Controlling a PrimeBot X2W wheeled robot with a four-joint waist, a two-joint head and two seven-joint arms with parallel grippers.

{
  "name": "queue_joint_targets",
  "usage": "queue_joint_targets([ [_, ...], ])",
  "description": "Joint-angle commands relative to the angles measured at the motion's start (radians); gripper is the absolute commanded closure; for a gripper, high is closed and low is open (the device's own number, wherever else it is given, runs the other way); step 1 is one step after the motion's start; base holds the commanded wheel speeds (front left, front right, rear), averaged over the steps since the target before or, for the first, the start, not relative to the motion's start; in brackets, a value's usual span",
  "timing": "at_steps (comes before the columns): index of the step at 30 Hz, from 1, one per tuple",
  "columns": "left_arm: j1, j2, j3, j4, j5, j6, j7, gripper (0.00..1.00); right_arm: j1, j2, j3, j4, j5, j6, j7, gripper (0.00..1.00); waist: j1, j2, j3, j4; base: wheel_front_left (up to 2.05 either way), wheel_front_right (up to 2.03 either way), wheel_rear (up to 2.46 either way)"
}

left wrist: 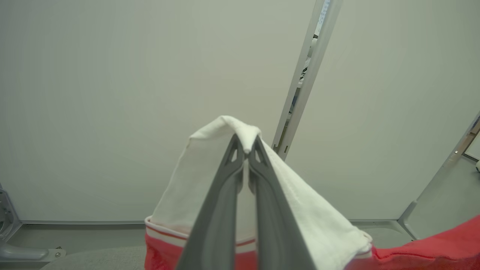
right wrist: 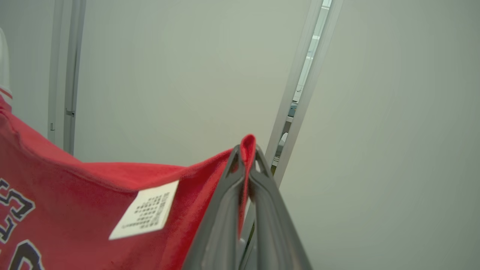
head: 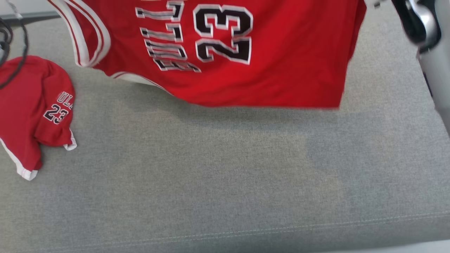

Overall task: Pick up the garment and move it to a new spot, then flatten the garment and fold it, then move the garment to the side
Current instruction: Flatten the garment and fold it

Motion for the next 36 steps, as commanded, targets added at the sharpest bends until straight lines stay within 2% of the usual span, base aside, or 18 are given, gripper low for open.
queue_joint_targets([
  [1,-0.029,-0.008,0.003,0.026,0.014,-0.005,-0.019,1.00,-0.042,0.008,0.005,0.044,-0.005,-0.001,-0.022,1.00,0.0001,0.0000,0.038,-0.014,0.00,0.00,0.00],
  [7,-0.148,-0.043,0.026,0.176,0.068,-0.026,-0.168,1.00,-0.267,0.071,-0.004,0.333,-0.089,-0.001,-0.158,1.00,0.0001,0.0000,0.107,-0.020,0.00,0.00,0.00],
  [11,-0.226,-0.072,0.048,0.254,0.089,-0.058,-0.286,1.00,-0.393,0.101,-0.087,0.481,-0.182,-0.002,-0.226,1.00,0.0001,0.0000,0.157,-0.019,0.00,0.00,0.00],
  [15,-0.288,-0.090,0.054,0.312,0.127,-0.091,-0.394,1.00,-0.468,0.123,-0.174,0.579,-0.287,-0.002,-0.246,1.00,0.0001,0.0000,0.208,-0.012,0.00,0.00,0.00],
  [20,-0.293,-0.134,0.087,0.359,0.136,-0.133,-0.431,1.00,-0.501,0.151,-0.256,0.635,-0.376,-0.002,-0.251,1.00,0.0001,0.0000,0.281,-0.003,0.00,0.00,0.00],
  [27,-0.201,-0.178,0.131,0.368,0.149,-0.168,-0.436,1.00,-0.448,0.149,-0.287,0.646,-0.432,-0.002,-0.252,1.00,0.0001,0.0000,0.345,0.016,0.00,0.00,0.00],
  [32,-0.084,-0.191,0.195,0.326,0.160,-0.179,-0.436,1.00,-0.394,0.139,-0.266,0.623,-0.420,-0.002,-0.252,1.00,0.0001,0.0000,0.372,0.031,0.00,0.00,0.00],
  [36,0.048,-0.197,0.264,0.259,0.171,-0.182,-0.434,1.00,-0.321,0.133,-0.206,0.581,-0.359,-0.002,-0.252,1.00,0.0001,0.0000,0.369,0.043,0.00,0.00,0.00],
])
